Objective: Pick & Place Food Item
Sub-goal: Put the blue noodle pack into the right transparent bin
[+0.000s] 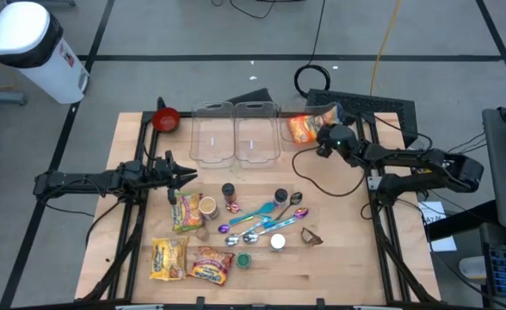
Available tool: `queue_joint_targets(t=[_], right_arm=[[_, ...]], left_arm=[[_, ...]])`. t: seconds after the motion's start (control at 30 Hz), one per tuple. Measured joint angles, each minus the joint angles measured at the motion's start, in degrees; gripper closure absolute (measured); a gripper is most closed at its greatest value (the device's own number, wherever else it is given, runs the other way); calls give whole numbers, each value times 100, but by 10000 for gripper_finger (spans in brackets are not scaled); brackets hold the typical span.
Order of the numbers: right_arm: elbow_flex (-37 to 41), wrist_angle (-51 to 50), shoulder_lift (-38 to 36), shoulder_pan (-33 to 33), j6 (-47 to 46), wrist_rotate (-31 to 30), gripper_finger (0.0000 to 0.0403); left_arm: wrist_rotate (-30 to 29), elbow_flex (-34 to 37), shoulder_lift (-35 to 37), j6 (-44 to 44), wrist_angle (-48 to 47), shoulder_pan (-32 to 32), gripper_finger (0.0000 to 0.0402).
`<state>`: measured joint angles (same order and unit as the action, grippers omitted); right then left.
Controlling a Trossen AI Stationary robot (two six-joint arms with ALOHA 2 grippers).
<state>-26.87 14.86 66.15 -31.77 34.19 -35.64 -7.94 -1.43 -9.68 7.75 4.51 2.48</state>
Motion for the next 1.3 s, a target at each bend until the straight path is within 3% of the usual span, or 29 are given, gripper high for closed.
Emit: queue_joint_targets(t=[0.13,0.43,0.5,0.63,0.77,0.87,1.03,1.3], right_arm=[[0,228,0,-2,-118,748,403],[0,757,0,1,-730,1766,403],[0,892,-5,10,-684,1505,403],[-121,950,-125,112,-182,65,403],[-513,231,-283,328,500,-792,403],[-1013,-767,-294,417,364,-904,403],[-1636,-2391,-185,322,-321,-437,403],[-1764,-3040,34,59,-398,-478,403]], left_arm=[[0,0,-2,0,0,0,321],[0,0,-1,0,2,0,321],[0,0,0,0,0,0,321],[-1,1,-2,0,2,0,321],[0,0,-1,0,1,0,321],[0,0,-1,0,1,0,321],[0,1,-1,0,1,0,321],[0,0,-2,0,2,0,321]])
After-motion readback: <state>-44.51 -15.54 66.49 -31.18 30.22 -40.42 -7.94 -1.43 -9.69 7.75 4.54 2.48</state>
